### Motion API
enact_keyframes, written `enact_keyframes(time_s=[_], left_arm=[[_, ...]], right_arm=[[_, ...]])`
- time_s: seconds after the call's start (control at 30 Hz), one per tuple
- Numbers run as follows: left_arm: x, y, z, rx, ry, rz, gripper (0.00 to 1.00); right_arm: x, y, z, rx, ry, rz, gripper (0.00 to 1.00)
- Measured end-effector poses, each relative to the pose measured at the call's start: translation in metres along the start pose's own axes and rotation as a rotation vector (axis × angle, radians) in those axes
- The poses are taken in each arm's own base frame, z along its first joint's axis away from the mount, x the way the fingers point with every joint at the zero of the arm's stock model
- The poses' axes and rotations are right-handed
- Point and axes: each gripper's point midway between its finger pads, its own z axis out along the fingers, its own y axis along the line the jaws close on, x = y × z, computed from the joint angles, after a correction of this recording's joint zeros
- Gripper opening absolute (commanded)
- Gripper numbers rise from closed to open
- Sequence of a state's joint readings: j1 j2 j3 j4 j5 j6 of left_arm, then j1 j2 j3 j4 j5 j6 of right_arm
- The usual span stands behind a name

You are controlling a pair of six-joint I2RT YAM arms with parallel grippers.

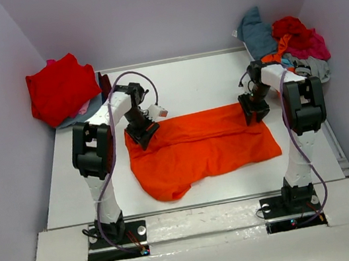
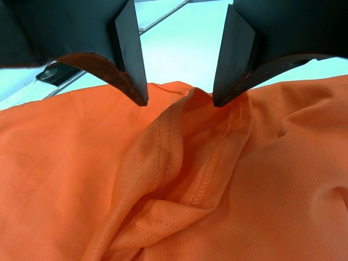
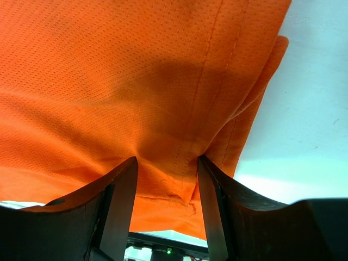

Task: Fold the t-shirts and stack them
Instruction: Fold the tshirt

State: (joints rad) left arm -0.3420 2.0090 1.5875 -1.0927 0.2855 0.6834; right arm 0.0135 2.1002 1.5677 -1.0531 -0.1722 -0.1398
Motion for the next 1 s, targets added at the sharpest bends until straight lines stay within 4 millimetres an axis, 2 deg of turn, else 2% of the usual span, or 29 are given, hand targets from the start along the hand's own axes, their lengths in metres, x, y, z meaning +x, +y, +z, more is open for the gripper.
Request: enact_keyframes(time_s=[0.27, 0.5, 0.77, 1.0], left_arm=[[0.006, -0.008, 0.004, 0.007, 0.023, 0.037, 0.43], [0.023, -0.026, 0.003, -0.005, 0.067, 0.116, 0.42], [0.029, -0.035, -0.006, -0.057, 0.08, 0.181, 0.42], [0.062, -0.051, 0.004, -0.088, 0.204, 0.26, 0.39]], right_arm=[[0.0, -0.001, 0.0, 0.005, -0.004, -0.004, 0.53], [0.001, -0.001, 0.0, 0.007, -0.004, -0.003, 0.53], [0.001, -0.001, 0.0, 0.007, -0.004, -0.004, 0.53], [0.001, -0.001, 0.0, 0.009, -0.007, -0.004, 0.53]])
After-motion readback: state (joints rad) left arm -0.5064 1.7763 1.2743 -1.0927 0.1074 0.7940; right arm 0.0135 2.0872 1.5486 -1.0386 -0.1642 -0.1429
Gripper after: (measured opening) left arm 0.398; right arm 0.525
